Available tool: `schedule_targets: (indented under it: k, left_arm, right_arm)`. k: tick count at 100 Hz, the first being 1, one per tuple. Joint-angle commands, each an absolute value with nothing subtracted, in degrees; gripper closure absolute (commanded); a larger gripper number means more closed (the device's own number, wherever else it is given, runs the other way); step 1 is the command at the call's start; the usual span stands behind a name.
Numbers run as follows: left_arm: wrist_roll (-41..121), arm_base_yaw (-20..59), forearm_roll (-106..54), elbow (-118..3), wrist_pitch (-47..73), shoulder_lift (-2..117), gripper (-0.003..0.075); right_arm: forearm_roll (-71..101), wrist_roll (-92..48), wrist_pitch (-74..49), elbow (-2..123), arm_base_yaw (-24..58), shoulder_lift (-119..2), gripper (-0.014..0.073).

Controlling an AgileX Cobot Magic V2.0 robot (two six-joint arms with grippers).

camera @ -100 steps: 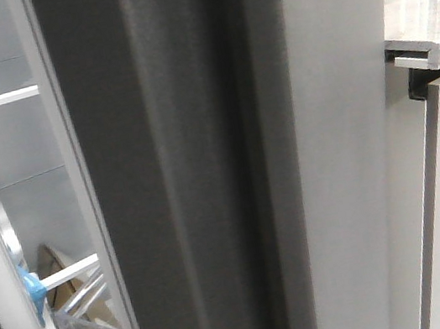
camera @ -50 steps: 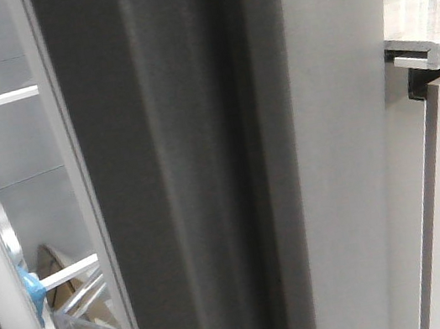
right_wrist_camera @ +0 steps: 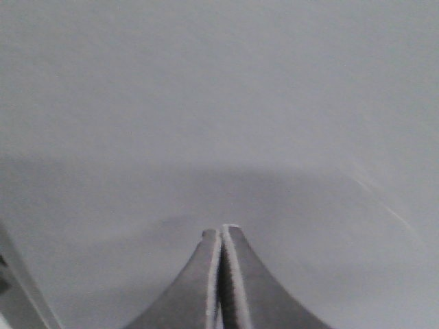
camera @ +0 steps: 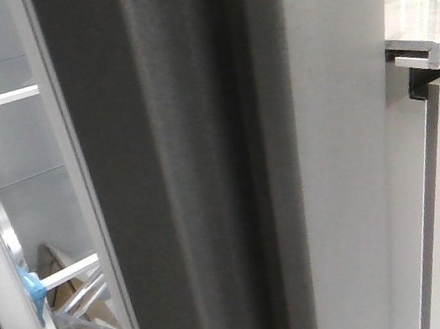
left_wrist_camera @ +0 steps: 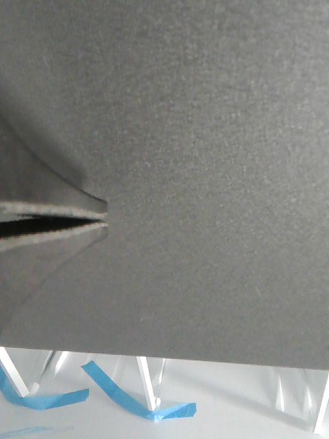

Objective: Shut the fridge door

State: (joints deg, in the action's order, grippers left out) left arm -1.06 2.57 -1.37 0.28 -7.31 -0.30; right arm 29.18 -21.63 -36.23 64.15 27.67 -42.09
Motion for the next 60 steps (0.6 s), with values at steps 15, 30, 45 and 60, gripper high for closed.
schedule_targets:
  k: [15, 30, 45, 60]
  left_arm:
    - [-1.34, 2.73, -1.72, 2.30, -11.46, -1.48, 0.0740]
    - [-1.34, 2.73, -1.72, 2.30, -11.46, -1.48, 0.0740]
    - [-1.34, 2.73, -1.72, 2.30, -11.46, -1.48, 0.0740]
    - [-1.34, 2.73, -1.72, 2.30, -11.46, -1.48, 0.0740]
  right_arm:
    - [33.34, -26.14, -30.17, 69.40, 31.54, -47.25, 0.0638]
    - [33.34, -26.66, -27.49, 70.75, 33.86, -49.65, 0.0638]
    - [33.34, -27.04, -24.70, 70.75, 34.99, -51.87, 0.0638]
    - [33.34, -28.01, -21.53, 70.75, 35.77, -55.31, 0.0638]
